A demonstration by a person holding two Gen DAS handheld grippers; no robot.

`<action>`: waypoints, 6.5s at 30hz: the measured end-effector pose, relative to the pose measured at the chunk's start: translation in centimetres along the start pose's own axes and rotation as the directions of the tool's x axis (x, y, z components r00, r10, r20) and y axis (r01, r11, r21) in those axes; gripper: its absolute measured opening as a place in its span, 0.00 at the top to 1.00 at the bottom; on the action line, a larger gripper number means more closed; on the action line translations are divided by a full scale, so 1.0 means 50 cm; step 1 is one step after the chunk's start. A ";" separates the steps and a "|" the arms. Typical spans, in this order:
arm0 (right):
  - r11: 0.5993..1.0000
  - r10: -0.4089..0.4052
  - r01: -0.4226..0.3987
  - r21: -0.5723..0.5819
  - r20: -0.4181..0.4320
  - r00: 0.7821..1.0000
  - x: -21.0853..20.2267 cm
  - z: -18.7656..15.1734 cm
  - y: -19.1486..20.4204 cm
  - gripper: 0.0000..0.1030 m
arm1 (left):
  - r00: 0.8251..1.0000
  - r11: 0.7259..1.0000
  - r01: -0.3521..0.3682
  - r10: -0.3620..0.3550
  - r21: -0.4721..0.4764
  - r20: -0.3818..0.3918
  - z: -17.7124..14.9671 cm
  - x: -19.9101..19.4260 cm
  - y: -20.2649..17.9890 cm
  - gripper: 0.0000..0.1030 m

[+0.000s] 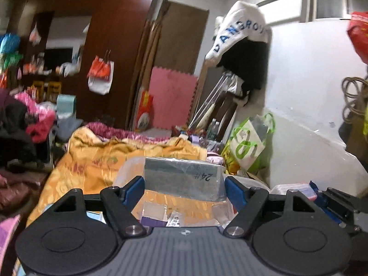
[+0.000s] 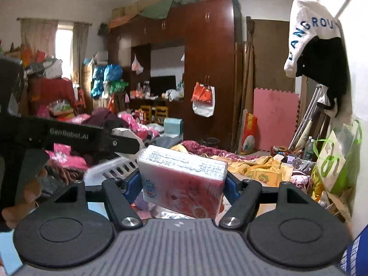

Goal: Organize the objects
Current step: 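Lower both boxes into the basket and open both grippers, then grasp a clear wrapped packet with the left gripper while the right grasps a red-wrapped ball, then carry both items over the basket and open both grippers, then grasp the KENT pack with the left gripper while the right grasps a purple box, then lower both items into the basket and open both grippers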

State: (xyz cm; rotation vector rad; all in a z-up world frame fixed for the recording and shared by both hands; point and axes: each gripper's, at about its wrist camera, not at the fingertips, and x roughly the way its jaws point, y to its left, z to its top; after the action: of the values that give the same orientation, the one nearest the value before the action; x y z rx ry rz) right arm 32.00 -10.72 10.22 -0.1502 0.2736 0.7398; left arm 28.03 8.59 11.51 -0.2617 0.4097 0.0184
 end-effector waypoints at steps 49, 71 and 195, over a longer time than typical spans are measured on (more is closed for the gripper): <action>0.992 -0.049 0.058 0.113 -0.079 0.996 -0.137 -0.299 -0.021 0.58 | 0.976 0.966 -0.012 0.067 0.258 -0.207 -0.338 -0.038 -0.004 0.50; 0.982 -0.005 -0.020 0.187 0.135 0.991 -0.197 -0.270 -0.014 0.58 | 0.998 0.976 0.056 -0.061 0.210 0.016 -0.290 -0.154 0.008 0.50; 0.982 -0.186 0.179 0.065 0.127 0.974 -0.194 -0.063 0.034 0.00 | 0.976 0.971 -0.148 0.113 0.187 0.185 -0.088 -0.114 -0.010 0.00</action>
State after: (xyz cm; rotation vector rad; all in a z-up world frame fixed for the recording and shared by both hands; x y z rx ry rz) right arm 23.38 -16.45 10.04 -0.0741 0.1496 0.5569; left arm 21.11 7.16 9.98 -0.0331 0.2527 0.1282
